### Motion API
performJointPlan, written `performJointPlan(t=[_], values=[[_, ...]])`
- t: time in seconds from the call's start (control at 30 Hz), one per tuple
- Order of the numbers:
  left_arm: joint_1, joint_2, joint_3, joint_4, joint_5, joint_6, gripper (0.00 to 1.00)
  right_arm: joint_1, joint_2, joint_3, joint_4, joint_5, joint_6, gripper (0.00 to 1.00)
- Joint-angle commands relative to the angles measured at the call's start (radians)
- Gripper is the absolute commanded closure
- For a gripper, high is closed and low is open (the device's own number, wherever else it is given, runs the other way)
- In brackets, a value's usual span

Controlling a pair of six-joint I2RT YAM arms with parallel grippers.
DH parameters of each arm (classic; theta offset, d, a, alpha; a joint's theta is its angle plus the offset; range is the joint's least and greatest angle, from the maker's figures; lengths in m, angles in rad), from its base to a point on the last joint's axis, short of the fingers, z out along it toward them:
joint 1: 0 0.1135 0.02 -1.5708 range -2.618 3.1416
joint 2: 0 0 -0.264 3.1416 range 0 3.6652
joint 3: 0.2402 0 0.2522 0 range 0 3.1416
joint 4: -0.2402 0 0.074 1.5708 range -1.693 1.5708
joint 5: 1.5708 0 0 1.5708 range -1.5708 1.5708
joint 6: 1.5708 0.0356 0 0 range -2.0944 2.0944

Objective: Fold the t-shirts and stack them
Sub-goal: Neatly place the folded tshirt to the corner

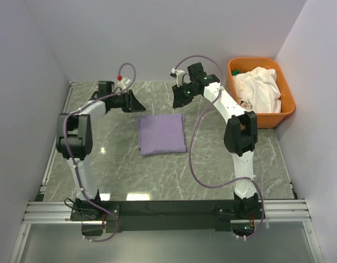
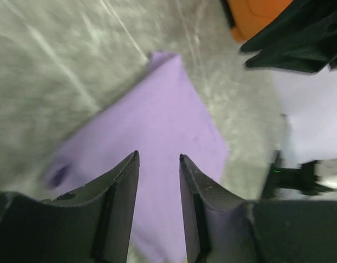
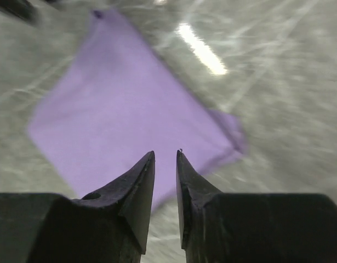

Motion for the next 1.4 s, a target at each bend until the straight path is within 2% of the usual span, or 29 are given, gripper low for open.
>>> performJointPlan(t=[0.0,0.13,0.27,0.33,0.5,0.53,0.57,0.63,0.73,0.8,0.87,1.0,1.07,1.13,1.2,1.37], values=[[-0.038,0.098,-0.034,0.233,0.08,-0.279,0.6,0.004,0.078,-0.005,0.0,-0.197,0.138,0.71],[-0.053,0.22,0.009,0.257,0.063,-0.34,0.62,-0.017,0.201,0.032,0.033,-0.208,0.177,0.73],[-0.043,0.34,0.099,0.17,0.031,-0.313,0.63,-0.056,0.305,0.087,0.064,-0.177,0.242,0.73],[-0.03,0.398,0.159,0.121,0.008,-0.3,0.64,-0.069,0.351,0.118,0.07,-0.136,0.259,0.76],[0.023,0.403,0.266,0.105,-0.006,-0.27,0.63,-0.094,0.335,0.174,0.092,-0.104,0.334,0.77],[0.037,0.371,0.274,0.096,0.003,-0.233,0.62,-0.1,0.285,0.173,0.098,-0.099,0.343,0.75],[0.039,0.35,0.274,0.076,0.019,-0.215,0.62,-0.109,0.258,0.176,0.093,-0.097,0.357,0.63],[0.039,0.272,0.23,0.061,0.085,-0.176,0.61,-0.116,0.167,0.152,0.095,-0.096,0.409,0.46],[0.031,0.145,0.086,0.111,0.164,-0.208,0.61,-0.105,0.03,0.012,0.13,-0.168,0.509,0.39],[0.016,0.091,-0.018,0.169,0.184,-0.233,0.6,-0.086,-0.003,-0.067,0.119,-0.234,0.52,0.39],[-0.01,0.035,-0.104,0.225,0.217,-0.294,0.6,-0.082,-0.007,-0.106,0.145,-0.327,0.559,0.45],[-0.058,-0.003,-0.164,0.283,0.194,-0.319,0.61,-0.054,0.011,-0.164,0.246,-0.427,0.642,0.65],[-0.069,0.021,-0.169,0.335,0.184,-0.363,0.62,-0.04,0.017,-0.188,0.363,-0.418,0.72,0.67],[-0.07,0.064,-0.161,0.373,0.171,-0.405,0.62,-0.017,0.087,-0.133,0.301,-0.412,0.684,0.68],[-0.072,0.118,-0.132,0.38,0.155,-0.415,0.62,-0.016,0.141,-0.146,0.366,-0.439,0.743,0.68],[-0.066,0.233,-0.071,0.265,0.083,-0.374,0.64,-0.028,0.244,-0.158,0.333,-0.328,0.704,0.69]])
